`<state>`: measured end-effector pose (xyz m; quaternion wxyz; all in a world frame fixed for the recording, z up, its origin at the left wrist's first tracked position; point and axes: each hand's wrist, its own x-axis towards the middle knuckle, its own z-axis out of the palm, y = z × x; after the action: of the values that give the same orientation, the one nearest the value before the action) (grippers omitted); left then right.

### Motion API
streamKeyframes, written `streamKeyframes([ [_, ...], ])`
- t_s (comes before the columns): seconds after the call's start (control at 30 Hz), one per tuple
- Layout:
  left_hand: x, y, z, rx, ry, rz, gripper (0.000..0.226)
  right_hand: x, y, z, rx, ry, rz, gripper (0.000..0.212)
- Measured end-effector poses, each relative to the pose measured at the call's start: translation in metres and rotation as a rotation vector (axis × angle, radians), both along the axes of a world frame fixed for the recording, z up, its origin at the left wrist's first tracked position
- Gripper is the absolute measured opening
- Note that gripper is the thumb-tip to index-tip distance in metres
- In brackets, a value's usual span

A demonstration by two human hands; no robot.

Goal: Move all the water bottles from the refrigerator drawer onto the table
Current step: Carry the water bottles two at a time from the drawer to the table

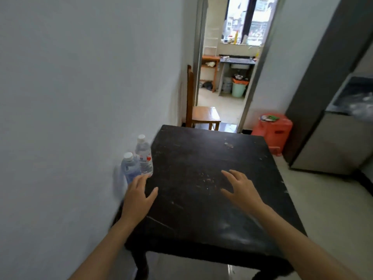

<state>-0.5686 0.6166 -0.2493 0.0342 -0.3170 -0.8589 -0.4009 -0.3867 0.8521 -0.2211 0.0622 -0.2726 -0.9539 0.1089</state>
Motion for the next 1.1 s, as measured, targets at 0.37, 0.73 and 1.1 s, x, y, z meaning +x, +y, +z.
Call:
streamKeyframes([
  [0.37, 0.144, 0.091, 0.03, 0.092, 0.031, -0.618, 0.049, 0.231, -0.062, 0.024, 0.08, 0.027, -0.445, 0.063],
  [0.73, 0.352, 0.097, 0.03, 0.041, 0.003, -0.949, 0.049, 0.469, -0.143, 0.014, 0.029, -0.006, -0.812, 0.064],
  [1.1, 0.566, 0.068, 0.03, 0.051, -0.062, -1.153, 0.064, 0.651, -0.213, 0.02, 0.006, 0.055, -0.998, 0.063],
])
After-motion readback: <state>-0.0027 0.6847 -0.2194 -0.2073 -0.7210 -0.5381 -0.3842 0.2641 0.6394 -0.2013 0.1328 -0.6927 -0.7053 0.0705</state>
